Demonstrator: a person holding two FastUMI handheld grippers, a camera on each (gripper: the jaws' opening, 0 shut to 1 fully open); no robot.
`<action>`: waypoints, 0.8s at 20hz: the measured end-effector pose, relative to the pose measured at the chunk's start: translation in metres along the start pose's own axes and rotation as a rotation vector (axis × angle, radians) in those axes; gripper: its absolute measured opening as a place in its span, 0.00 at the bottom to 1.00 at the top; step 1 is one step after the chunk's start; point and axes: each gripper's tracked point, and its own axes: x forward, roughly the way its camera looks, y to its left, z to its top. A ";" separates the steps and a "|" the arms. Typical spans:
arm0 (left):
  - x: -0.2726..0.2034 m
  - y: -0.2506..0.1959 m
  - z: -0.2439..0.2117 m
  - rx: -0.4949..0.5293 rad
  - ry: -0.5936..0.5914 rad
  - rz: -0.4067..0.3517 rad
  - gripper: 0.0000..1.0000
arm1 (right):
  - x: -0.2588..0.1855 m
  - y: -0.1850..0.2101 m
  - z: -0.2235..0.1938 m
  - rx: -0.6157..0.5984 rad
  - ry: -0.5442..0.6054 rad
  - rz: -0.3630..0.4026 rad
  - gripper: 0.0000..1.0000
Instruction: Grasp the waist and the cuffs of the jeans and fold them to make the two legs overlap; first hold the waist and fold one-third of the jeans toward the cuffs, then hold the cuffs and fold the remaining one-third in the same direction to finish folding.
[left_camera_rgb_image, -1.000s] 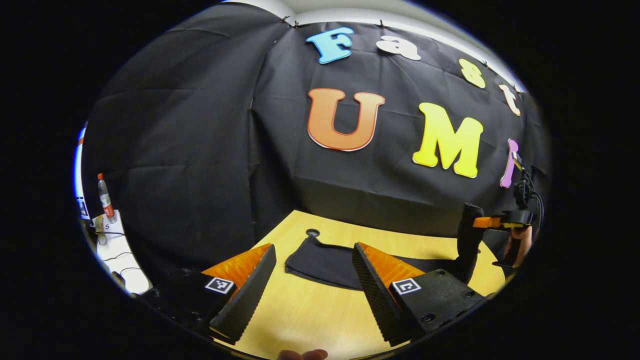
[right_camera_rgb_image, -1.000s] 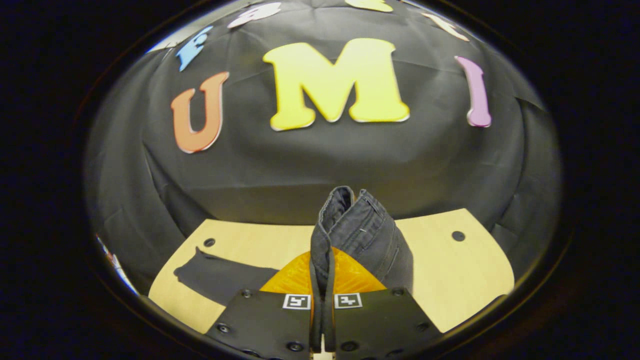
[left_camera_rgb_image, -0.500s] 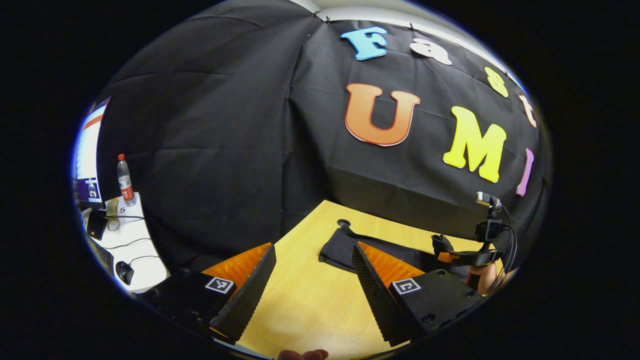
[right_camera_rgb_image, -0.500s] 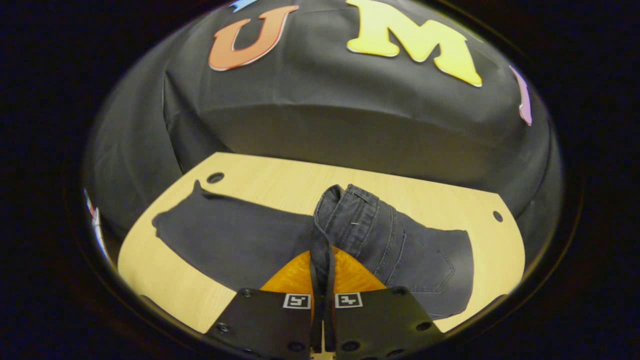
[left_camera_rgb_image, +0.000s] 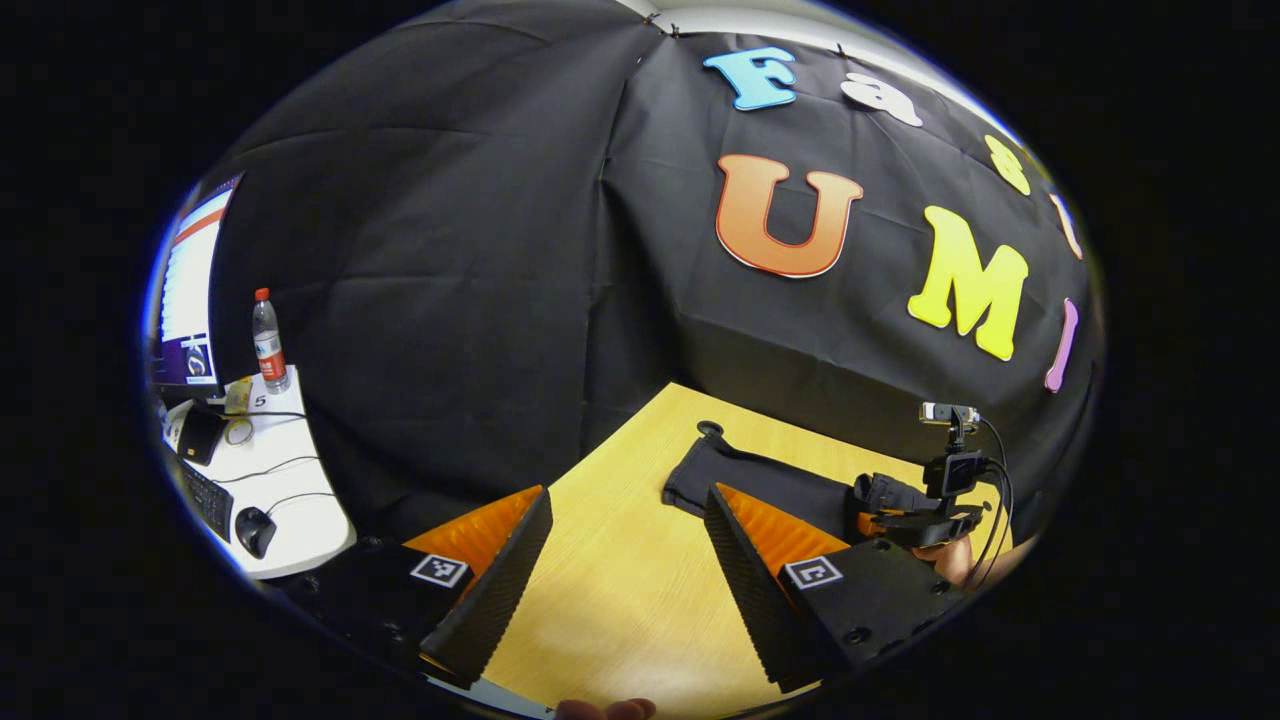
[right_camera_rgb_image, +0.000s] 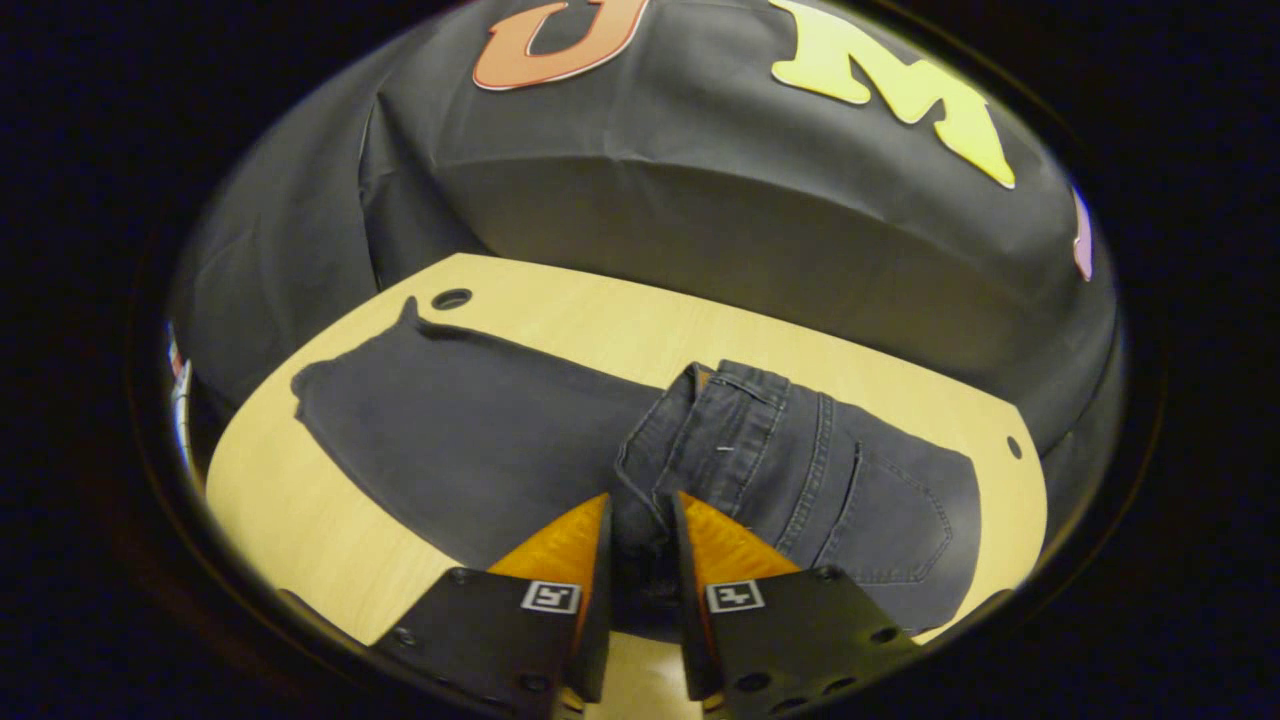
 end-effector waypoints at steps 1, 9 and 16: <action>0.005 -0.004 -0.004 -0.018 0.012 -0.025 0.99 | -0.011 0.004 0.006 0.012 -0.013 0.028 0.37; 0.098 -0.039 -0.061 -0.381 0.231 -0.225 0.99 | -0.162 -0.029 0.063 0.029 -0.178 0.163 0.96; 0.175 -0.061 -0.106 -0.895 0.451 -0.238 0.99 | -0.239 -0.144 0.048 0.080 -0.197 -0.019 0.93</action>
